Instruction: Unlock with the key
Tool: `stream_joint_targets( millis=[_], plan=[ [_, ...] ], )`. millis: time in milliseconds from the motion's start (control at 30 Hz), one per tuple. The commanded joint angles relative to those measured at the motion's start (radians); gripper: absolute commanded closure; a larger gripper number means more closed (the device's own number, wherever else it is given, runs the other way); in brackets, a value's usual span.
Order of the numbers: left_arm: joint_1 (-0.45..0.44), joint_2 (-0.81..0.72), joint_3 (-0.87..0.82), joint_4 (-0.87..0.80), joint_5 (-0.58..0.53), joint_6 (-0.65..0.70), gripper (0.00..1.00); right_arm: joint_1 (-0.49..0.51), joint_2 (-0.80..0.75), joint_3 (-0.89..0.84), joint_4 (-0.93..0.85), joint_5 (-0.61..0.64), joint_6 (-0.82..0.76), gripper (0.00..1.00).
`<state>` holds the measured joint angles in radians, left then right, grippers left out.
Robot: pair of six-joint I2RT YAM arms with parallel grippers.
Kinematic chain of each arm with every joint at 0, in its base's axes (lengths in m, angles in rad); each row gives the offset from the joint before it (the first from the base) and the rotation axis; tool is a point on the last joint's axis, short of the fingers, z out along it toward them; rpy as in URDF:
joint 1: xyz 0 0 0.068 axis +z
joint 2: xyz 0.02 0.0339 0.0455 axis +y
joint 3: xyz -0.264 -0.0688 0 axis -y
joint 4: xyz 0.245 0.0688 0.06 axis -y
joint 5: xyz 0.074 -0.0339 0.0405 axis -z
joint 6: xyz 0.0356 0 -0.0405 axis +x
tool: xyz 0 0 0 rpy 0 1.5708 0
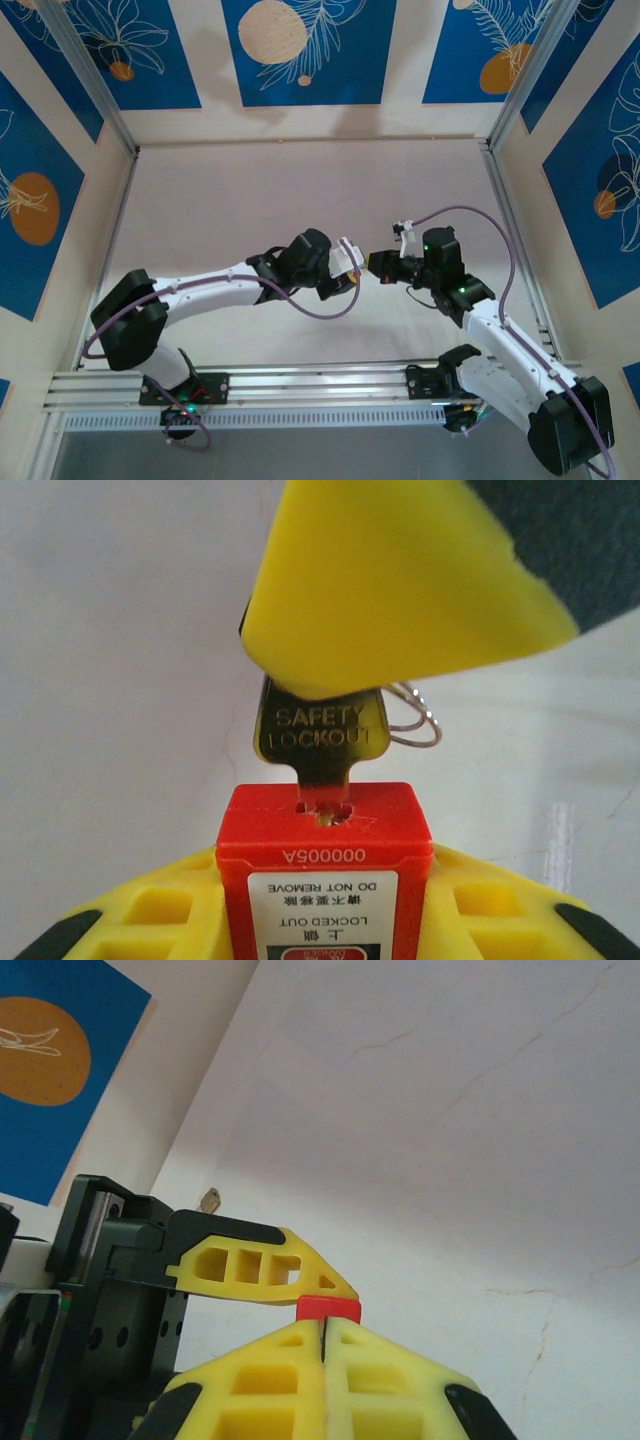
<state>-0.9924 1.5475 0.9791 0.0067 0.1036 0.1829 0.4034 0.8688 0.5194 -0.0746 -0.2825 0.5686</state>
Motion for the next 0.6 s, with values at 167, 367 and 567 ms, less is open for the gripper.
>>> stream_joint_targets(
  millis=[167,367,567],
  plan=[
    [-0.017,-0.001,0.103,0.209,0.071,-0.01,0.92,0.084,0.061,-0.036,-0.016,0.017,-0.049,1.0],
    [-0.017,0.006,0.122,0.225,0.071,-0.008,0.93,0.091,0.054,-0.046,-0.011,0.016,-0.041,1.0],
    [-0.018,0.017,0.126,0.169,0.062,0.011,0.93,0.08,0.041,-0.03,-0.018,0.0,-0.033,0.99]
  ],
)
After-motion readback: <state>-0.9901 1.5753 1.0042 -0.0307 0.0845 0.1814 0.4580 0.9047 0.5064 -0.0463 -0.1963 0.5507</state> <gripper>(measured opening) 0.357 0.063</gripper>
